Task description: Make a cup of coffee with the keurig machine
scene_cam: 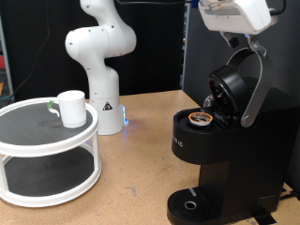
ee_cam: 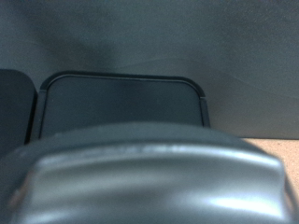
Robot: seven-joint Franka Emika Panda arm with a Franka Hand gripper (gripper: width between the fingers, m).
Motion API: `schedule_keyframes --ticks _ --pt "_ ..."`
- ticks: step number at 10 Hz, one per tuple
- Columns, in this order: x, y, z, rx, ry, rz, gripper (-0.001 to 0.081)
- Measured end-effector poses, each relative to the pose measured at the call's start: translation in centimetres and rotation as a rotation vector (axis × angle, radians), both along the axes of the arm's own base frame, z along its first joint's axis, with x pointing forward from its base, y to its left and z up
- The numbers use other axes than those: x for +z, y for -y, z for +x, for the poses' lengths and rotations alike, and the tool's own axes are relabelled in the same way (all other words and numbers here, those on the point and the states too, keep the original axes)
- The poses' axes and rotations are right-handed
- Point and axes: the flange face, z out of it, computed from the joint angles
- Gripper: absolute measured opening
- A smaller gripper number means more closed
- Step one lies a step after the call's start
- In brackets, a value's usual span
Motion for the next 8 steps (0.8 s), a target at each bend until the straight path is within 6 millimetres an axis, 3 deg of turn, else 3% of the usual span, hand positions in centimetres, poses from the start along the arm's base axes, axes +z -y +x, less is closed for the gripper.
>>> schedule_keyframes --ticks 1,2,3,4,5,6,7,8 --pt "0.3 -0.1 0.0 -0.002 0.003 0.002 0.0508" --pt "0.6 -0.2 0.1 -0.005 0.007 0.004 0.0508" --pt "0.9 -0.3 0.1 -0.007 0.010 0.006 0.0372" --pt "1.2 -0.4 0.2 -0.007 0.011 0.008 0.0372" --pt "1.5 -0.7 0.2 -0.009 0.012 0.007 0.0189" --pt "1.6 -1.3 0.1 -0.003 0.013 -0.006 0.0068" --pt "1.6 -2.1 0.0 0.010 0.015 -0.025 0.0068" --pt "1.5 -2.9 -0.2 0.020 0.016 -0.040 0.0014"
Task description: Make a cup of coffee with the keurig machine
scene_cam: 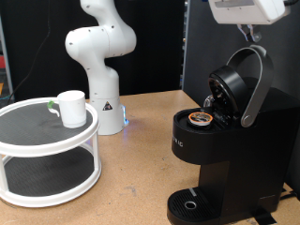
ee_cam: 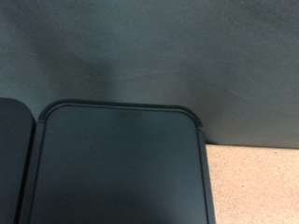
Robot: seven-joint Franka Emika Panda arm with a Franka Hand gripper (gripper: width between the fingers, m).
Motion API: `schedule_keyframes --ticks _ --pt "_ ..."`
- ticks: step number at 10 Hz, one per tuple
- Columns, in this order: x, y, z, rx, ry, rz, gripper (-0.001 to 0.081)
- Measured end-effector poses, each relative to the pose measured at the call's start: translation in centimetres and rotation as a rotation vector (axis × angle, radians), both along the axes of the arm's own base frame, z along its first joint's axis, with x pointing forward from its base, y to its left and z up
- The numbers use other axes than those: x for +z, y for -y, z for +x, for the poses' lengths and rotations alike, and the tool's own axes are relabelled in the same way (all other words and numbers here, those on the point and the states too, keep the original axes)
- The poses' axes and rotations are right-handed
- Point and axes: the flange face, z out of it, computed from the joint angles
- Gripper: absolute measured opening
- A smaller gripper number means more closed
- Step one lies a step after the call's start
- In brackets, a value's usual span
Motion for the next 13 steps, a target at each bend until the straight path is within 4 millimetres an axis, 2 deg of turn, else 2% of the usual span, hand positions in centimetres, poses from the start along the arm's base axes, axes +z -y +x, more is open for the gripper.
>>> schedule_keyframes --ticks 3,6,9,13 --pt "-0.2 -2.3 -0.3 0.009 0.002 -0.025 0.0001" --pt "-0.6 -3.0 -0.2 0.007 -0.002 -0.026 0.0001" --pt "-1.4 -2.1 0.6 -0.037 -0.026 -0.040 0.0001" --pt "-0.8 -0.1 1.5 -0.061 -0.004 -0.036 0.0001"
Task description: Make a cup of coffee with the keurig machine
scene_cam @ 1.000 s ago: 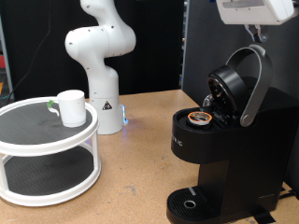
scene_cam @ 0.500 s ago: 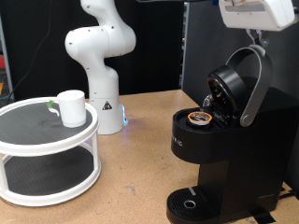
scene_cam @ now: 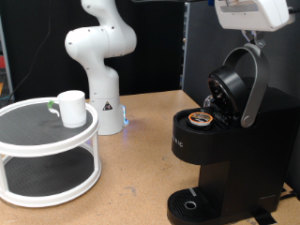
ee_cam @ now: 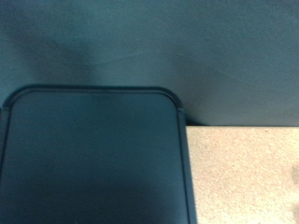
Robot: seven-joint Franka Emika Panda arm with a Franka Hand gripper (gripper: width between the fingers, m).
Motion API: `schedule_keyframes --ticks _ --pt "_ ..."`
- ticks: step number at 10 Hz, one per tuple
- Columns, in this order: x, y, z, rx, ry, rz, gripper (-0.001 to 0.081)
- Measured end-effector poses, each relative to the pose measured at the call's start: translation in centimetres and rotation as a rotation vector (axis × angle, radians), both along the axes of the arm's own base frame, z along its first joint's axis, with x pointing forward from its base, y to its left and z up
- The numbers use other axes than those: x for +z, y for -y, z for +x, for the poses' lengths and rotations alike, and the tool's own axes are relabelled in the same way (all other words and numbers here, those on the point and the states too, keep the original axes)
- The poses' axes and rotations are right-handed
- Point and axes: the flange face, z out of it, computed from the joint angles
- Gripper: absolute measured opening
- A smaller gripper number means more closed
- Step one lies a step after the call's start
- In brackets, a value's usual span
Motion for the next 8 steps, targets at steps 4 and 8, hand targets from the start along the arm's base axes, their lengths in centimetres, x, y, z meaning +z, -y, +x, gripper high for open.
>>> schedule_keyframes --ticks 4,8 --pt "0.4 3.4 0.2 0.068 0.001 -0.025 0.0001" --pt "0.2 6.4 0.0 0.119 -0.040 -0.118 0.0001"
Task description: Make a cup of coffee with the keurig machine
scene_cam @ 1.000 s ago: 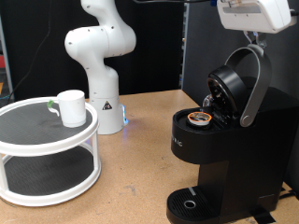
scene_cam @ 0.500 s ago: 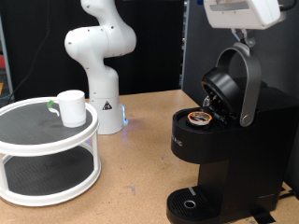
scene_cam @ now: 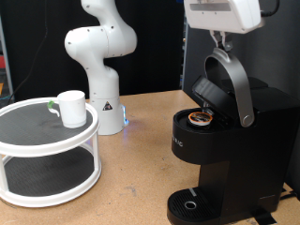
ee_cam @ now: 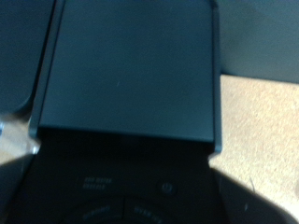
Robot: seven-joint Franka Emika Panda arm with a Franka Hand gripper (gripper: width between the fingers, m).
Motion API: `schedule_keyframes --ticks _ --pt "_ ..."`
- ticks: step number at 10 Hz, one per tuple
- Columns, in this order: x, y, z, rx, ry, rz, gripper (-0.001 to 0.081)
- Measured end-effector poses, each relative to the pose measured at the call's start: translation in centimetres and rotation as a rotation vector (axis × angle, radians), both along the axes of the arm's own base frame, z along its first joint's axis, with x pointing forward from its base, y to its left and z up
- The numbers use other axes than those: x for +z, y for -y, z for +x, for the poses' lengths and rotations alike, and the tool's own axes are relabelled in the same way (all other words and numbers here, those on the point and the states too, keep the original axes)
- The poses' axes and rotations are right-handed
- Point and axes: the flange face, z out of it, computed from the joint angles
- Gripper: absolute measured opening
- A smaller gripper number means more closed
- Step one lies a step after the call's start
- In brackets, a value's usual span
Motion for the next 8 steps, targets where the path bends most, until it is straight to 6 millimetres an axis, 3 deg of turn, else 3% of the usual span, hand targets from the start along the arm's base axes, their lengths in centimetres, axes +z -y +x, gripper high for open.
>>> schedule_keyframes --ticks 8 --pt "-2.7 3.5 0.1 0.038 -0.020 -0.235 0.0001"
